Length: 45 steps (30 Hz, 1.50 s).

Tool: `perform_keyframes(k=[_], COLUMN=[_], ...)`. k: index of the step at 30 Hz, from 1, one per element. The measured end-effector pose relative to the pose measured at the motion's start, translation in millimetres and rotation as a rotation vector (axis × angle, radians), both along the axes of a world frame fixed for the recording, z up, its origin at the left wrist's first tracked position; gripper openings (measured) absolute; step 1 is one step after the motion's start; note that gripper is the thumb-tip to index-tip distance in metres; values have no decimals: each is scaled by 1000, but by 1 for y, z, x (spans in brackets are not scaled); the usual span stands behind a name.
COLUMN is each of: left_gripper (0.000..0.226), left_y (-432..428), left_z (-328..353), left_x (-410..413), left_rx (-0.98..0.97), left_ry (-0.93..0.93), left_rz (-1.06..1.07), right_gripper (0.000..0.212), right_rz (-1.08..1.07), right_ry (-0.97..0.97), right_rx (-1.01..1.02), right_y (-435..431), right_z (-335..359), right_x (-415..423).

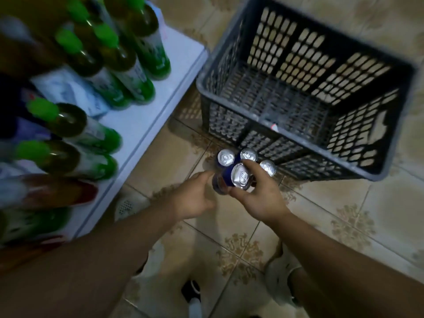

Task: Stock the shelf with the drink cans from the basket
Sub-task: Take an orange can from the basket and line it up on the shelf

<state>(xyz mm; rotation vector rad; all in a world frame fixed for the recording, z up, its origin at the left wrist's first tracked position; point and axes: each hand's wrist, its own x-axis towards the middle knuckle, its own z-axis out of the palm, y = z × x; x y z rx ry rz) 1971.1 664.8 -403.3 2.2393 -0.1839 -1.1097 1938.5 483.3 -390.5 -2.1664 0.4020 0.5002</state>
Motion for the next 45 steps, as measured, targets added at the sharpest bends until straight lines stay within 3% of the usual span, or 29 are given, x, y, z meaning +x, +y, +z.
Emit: perform_keyframes(k=[8, 12, 16, 23, 26, 30, 34, 40, 45], left_gripper=[85, 82, 80, 79, 68, 70, 60, 75, 65], left_y=[24, 48, 76, 140, 170, 215, 265, 343, 410], left_z=[204, 294, 378, 470, 493, 505, 510, 500, 481], left_x=[-20, -47, -81, -164, -200, -247, -296, -368, -415], left_rx=[-432, -548, -618, -581, -514, -374, -162, 246, 619], left_ry=[-221, -341, -512, -762, -851, -909, -902, -775, -657], left_rz=[230, 307, 395, 575, 658, 798, 941, 1084, 1123], right_gripper=[78, 40, 23, 33, 51, 40, 51, 55, 52], right_rz=[-189, -269, -169, 151, 291, 473, 655, 850, 970], right_ry=[-285, -446, -616, -771, -773, -765, -702, -598, -507], right_rx=[365, 595, 656, 657, 642, 669, 683, 666, 671], right_y=[49, 81, 114, 186, 222, 276, 340, 425, 480], right_z=[203, 302, 385, 488, 509, 519, 519, 511, 502], right_x=[-11, -26, -42, -90, -110, -136, -162, -200, -220])
